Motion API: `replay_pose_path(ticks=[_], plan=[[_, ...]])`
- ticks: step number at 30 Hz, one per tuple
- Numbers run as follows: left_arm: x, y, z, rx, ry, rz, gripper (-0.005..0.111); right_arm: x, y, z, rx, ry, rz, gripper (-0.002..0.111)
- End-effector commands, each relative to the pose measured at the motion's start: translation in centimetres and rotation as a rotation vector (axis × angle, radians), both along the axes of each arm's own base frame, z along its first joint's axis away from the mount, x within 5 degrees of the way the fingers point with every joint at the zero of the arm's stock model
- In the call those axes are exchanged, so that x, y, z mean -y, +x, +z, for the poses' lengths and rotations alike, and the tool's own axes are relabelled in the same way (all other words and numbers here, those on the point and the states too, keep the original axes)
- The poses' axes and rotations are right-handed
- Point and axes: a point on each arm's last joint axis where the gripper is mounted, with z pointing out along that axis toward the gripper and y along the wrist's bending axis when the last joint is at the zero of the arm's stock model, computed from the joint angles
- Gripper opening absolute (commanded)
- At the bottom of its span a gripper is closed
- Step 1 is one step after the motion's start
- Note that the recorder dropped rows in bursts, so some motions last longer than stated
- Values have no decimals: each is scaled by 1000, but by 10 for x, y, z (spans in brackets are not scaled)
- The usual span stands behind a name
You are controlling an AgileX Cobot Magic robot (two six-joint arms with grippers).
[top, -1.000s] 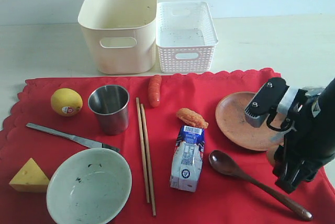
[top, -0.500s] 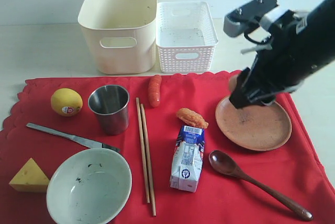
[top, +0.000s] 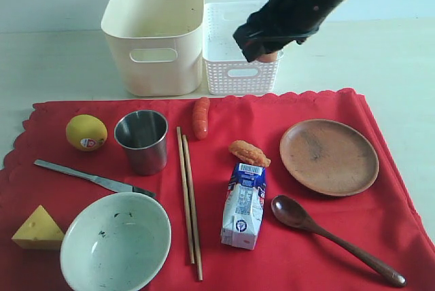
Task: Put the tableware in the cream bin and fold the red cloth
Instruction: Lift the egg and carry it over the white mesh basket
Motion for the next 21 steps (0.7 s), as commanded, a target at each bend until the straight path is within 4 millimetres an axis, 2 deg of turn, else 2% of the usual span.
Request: replay_pose_path(ticks=[1, 8, 13, 17, 21], plan=[[0, 0, 0, 7, -12, 0, 0, -16, 36, -10, 22, 28, -29, 0], [0, 0, 0, 7, -12, 0, 0, -36, 82, -28, 55, 56, -63, 0], [0, 0, 0, 7, -12, 0, 0, -44, 102, -44, 70, 63, -73, 0], [0, 0, 0, 7, -12, 0, 0, -42, 116, -59, 94, 74, -111, 0], [0, 0, 0, 7, -12, 0, 0, -30, 127, -76, 79, 79, -201, 0]])
